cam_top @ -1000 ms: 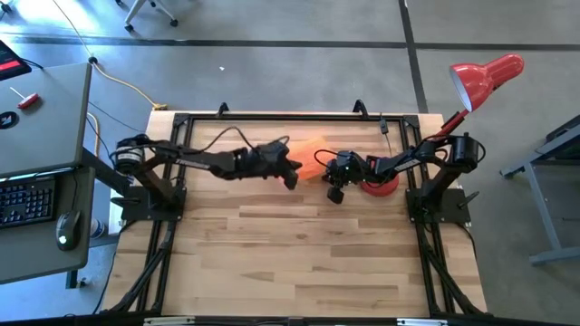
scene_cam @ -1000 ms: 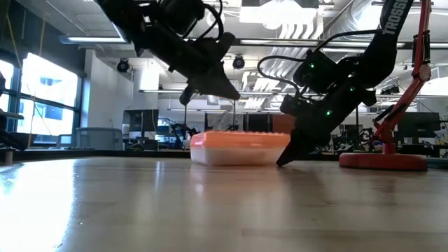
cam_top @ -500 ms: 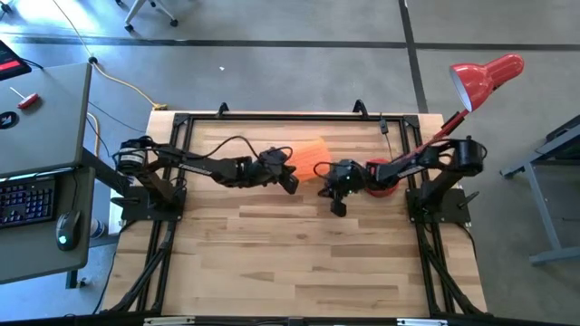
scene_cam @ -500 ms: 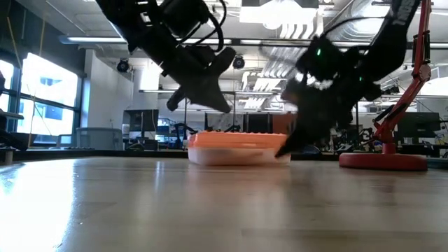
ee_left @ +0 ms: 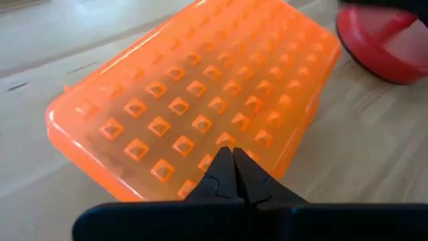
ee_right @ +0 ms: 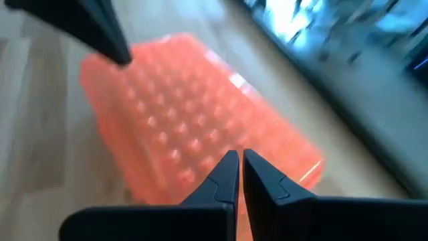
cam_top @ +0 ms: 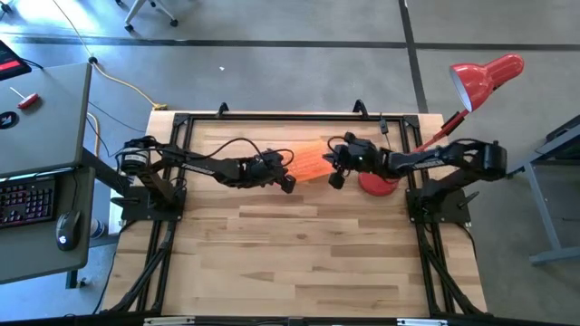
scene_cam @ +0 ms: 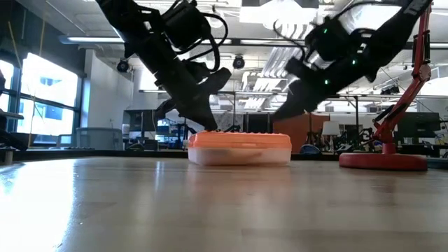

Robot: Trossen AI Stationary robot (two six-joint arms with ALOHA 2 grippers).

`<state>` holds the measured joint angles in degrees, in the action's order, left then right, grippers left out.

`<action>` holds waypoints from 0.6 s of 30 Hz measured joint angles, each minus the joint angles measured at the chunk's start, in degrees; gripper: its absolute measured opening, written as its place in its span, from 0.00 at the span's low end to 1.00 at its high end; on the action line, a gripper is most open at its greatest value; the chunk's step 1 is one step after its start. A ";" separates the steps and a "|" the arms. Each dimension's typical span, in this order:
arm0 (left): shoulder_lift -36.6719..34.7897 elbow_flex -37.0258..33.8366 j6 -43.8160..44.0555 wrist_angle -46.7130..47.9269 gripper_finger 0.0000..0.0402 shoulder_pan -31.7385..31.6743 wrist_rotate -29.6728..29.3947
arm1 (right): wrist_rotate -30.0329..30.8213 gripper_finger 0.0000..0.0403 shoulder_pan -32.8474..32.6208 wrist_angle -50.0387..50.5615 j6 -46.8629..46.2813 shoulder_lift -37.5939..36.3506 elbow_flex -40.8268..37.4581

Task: Pick & place school supplies into a supply box
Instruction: Close the orange supply box

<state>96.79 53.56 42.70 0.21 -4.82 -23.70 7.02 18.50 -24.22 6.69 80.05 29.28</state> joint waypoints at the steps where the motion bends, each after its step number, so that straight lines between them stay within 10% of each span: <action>1: 0.00 0.00 0.39 0.06 0.03 0.00 -0.03 | -1.90 0.00 0.92 0.55 -1.06 1.18 0.00; 18: -0.33 0.37 6.62 9.59 0.02 0.02 -1.28 | -6.39 0.00 -0.60 -1.39 -5.20 10.14 0.16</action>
<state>96.47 53.93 49.32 9.80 -4.80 -24.98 0.63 17.90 -25.61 1.48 90.19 29.43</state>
